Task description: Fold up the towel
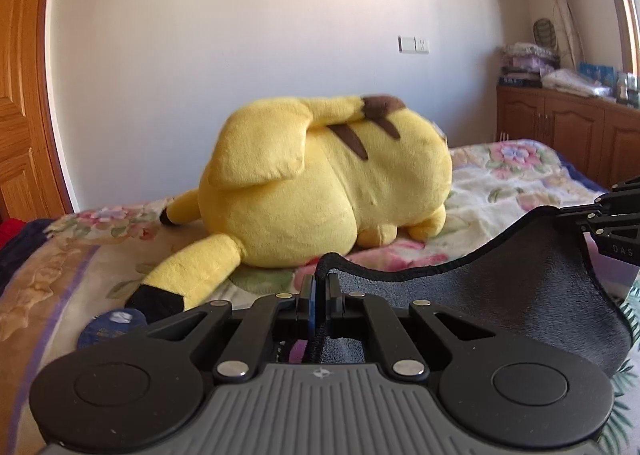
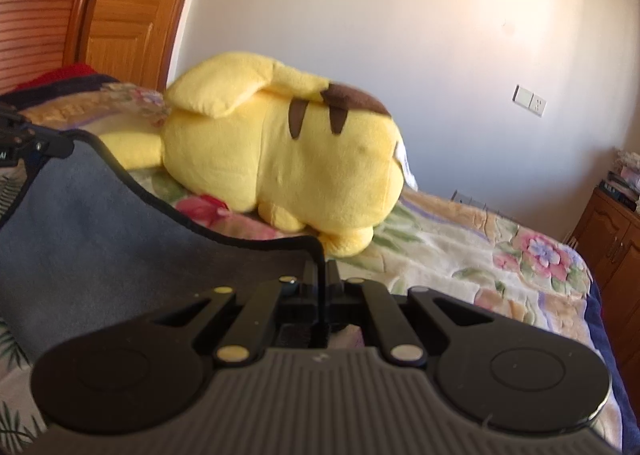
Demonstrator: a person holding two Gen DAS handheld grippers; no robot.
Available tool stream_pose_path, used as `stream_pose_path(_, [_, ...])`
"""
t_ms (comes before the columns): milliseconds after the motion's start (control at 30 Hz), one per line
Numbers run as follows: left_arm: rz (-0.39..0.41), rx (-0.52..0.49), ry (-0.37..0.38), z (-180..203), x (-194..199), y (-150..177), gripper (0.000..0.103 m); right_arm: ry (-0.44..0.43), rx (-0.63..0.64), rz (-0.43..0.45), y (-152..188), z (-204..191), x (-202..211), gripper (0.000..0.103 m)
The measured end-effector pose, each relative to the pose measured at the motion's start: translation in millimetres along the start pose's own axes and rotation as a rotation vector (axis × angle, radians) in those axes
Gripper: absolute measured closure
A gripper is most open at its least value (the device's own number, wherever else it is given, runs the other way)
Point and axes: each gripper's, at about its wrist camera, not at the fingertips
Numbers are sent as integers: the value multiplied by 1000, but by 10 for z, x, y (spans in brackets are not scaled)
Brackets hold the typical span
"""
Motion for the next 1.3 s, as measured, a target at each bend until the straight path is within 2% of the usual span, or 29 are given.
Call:
stream_pose_path(167, [-36, 0, 2, 15, -147, 102, 103, 22, -31, -44, 138, -9, -162, 100])
stream_pose_path(533, [-78, 12, -4, 32, -268, 199, 103, 37, 2, -104, 270, -72, -304, 99])
stream_pose_path(567, [-82, 15, -6, 39, -270, 205, 92, 38, 2, -107, 275, -76, -305, 99])
stream_pose_path(633, [-85, 25, 3, 53, -259, 217, 77, 32, -3, -124, 278, -81, -320, 91])
stream_pose_path(667, [-81, 26, 9, 61, -243, 218, 76, 31, -6, -125, 278, -81, -312, 83])
stream_pose_path(700, [-82, 27, 12, 69, -226, 215, 75, 29, -9, -121, 277, -79, -294, 67])
stream_pose_path(767, [-86, 29, 19, 88, -188, 206, 69, 25, -22, -110, 270, -69, -250, 49])
stream_pose_path(967, [-86, 42, 52, 170, 47, 97, 54, 4, -95, -116, 201, -42, -64, 49])
stream_pose_path(1300, [-76, 35, 74, 263, 622, -157, 48, -17, -146, -106, 21, -55, 508, 49])
Point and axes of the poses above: each gripper's, at about its wrist camera, not at the fingertips, and x roughly against the way its jaws point, z to its right, y to its underside, and after that the axes turned 7 degrees about -x, right-handed
